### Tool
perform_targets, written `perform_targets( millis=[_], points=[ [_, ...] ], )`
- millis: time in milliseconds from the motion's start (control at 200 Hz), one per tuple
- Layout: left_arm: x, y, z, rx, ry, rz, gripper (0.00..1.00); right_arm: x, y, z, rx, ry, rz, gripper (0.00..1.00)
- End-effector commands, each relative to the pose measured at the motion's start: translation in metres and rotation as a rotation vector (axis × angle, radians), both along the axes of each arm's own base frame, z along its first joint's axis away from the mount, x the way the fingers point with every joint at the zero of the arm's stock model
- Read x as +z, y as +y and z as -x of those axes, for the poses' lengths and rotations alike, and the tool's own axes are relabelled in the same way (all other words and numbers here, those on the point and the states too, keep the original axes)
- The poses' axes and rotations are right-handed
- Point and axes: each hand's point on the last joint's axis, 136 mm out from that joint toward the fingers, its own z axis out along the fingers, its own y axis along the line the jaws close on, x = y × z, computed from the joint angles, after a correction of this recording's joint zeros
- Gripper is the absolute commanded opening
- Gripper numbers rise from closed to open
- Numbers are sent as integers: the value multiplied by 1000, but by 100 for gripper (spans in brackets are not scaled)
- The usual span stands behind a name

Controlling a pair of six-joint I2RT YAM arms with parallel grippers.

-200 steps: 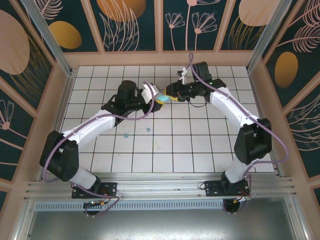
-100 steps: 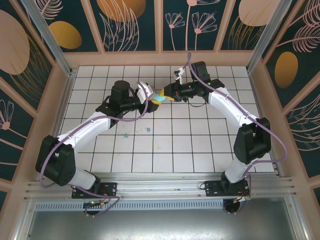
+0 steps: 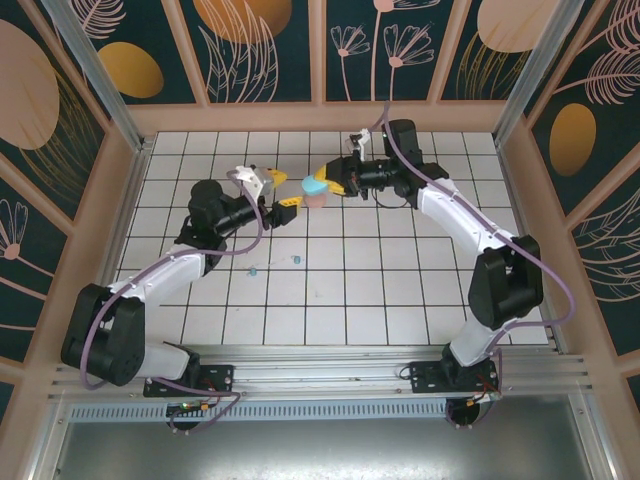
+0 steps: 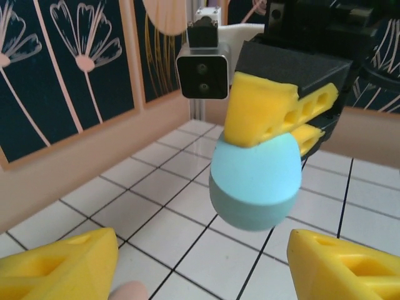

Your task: Insert the wireless bluetooth earbuds into the charging case

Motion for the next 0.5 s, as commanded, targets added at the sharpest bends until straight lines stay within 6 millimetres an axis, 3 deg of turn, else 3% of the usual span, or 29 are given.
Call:
perform_targets(
  millis=[0, 495],
  points=[
    [44, -4, 22, -95, -165, 118, 70, 41, 0, 10, 15, -49, -98, 9],
    [52, -16, 13, -182, -156, 166, 70, 51, 14, 16, 48, -47, -119, 9]
  ],
)
